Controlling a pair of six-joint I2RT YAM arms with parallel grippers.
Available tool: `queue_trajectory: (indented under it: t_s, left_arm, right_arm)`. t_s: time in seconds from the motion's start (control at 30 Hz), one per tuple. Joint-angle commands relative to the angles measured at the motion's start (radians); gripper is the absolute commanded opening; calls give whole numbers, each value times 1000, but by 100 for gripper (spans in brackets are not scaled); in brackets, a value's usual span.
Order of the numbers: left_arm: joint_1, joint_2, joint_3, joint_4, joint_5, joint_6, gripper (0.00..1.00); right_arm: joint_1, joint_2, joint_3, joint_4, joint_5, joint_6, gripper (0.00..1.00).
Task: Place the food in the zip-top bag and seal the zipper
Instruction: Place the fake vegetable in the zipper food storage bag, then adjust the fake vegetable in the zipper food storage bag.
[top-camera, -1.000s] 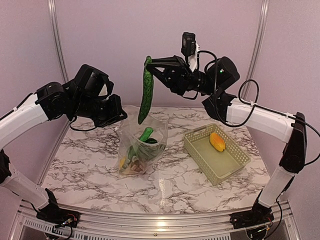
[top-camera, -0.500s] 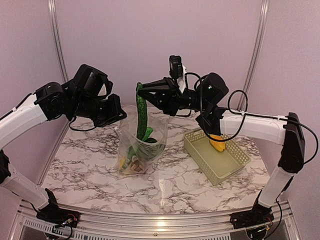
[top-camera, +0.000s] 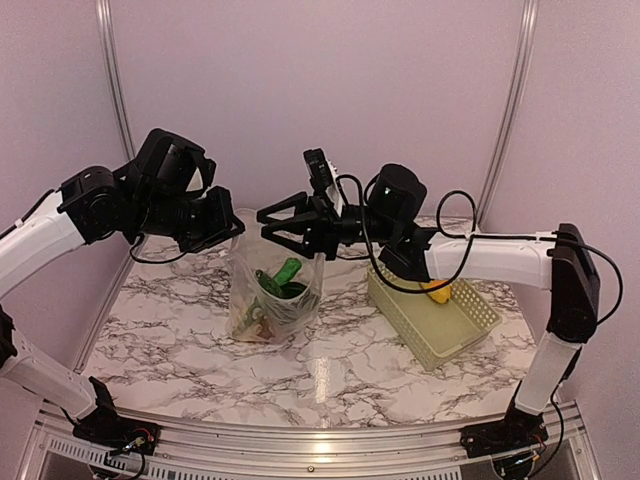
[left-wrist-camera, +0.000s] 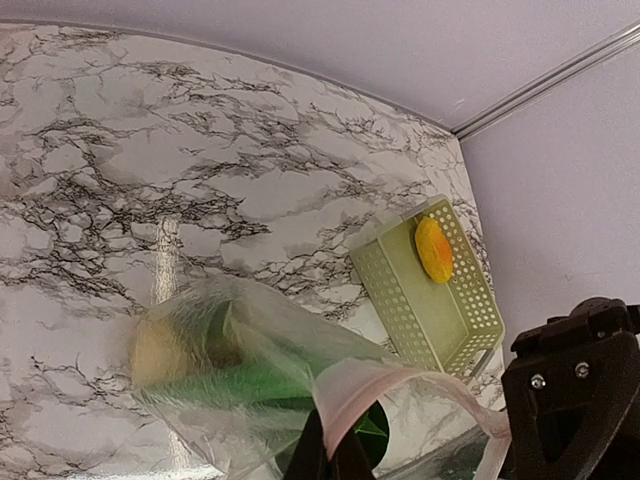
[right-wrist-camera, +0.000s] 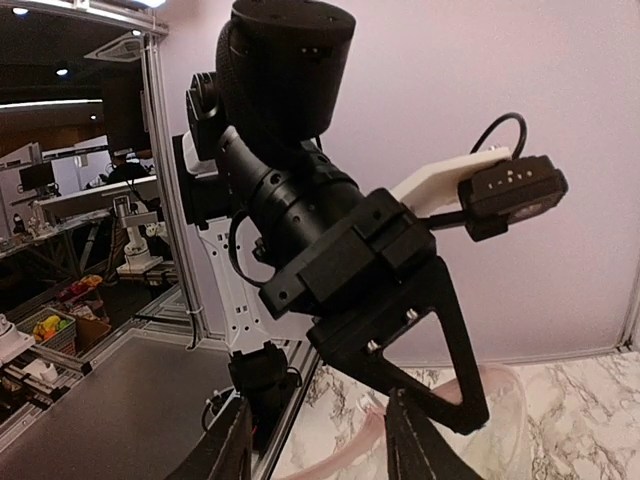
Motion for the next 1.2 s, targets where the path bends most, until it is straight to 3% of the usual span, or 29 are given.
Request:
queue_trajectory:
  t_s: [0.0,0.23,0.33,0.57,0.73,0.97,1.17]
  left_arm:
    - [11,-41,-12,27,-47,44,0]
    - [12,-31,-38,62,-28,51,0]
    - [12,-29,-47,77,-13,52,0]
    - [11,-33,-52,79,-7,60,0]
    - [11,-39,-58,78,12,55,0]
    - [11,-56,-69,79,10,52,0]
    - [11,-60,-72,78,6,50,0]
  right_arm:
    - [-84,-91,91,-346,-58,-150,45]
    - [-161,-172,236,-881,-58,-485,41]
    - [-156,-210,239,-1015,-69,-615,38]
    - [-21,-230,289,-1339,-10,-981,34]
    - [36,-132,389,-1449,38,-1026,32]
    - [94,-34,489,-1525,52,-1073,45]
    - [108,45,561,-1593,68,-1081,45]
